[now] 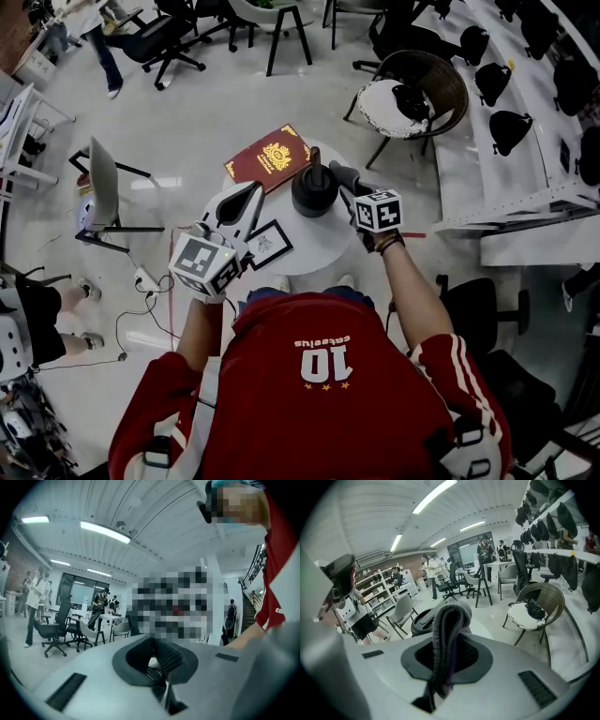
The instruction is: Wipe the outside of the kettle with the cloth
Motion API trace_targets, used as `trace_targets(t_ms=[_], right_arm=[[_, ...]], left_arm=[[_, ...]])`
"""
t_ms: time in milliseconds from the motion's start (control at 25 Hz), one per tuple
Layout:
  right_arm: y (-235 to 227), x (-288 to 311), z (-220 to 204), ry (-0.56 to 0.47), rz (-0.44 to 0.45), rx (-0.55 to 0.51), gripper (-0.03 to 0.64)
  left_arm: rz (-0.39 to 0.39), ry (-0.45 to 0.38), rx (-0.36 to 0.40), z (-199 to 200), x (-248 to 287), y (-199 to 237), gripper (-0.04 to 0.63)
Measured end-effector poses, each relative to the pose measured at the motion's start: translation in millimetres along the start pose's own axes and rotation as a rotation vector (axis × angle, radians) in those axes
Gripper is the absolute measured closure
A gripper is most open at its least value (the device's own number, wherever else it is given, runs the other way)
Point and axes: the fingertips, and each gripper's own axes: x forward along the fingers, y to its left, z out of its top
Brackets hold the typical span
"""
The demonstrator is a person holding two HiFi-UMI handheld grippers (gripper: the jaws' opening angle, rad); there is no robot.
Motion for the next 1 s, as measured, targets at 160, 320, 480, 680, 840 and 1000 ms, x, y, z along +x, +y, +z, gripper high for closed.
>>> trace_targets(t_ms=[160,320,480,680,840,1000], right_arm=[[4.2,-5.4,-9.5,0.007,-0.021,0.014,0.561],[7.9,-11.0,-18.2,0.003,-0.05,0.036,0.561],[14.7,-13.4,-25.6,0.002,-0.07,0.052,0.561],[26.7,-14.7,-32.9,0.005,-0.093,0.065,0.561],[39.9,-12.7,-41.1,0.0,-0.103,0.083,0.561],[53.1,-8.8,-49.1,0.005,-0.108,0.09,0.561]], left_arm=[[-0.041,0.004,0.001,0.6,2.6,2.1,0.588],[-0.075,0.019,-0.007,-1.1,3.2,4.9,0.588],[-0.115,0.021,-0.007,-5.5,1.8,8.5,0.588],[-0.158,0.013,-0.001,-5.0,-1.0,13.7,0.588],[-0.187,0.019,-0.003,-8.8,-5.9,18.0,0.588],[-0.213,0.021,-0.004,-11.7,-9.3,20.4,0.588]])
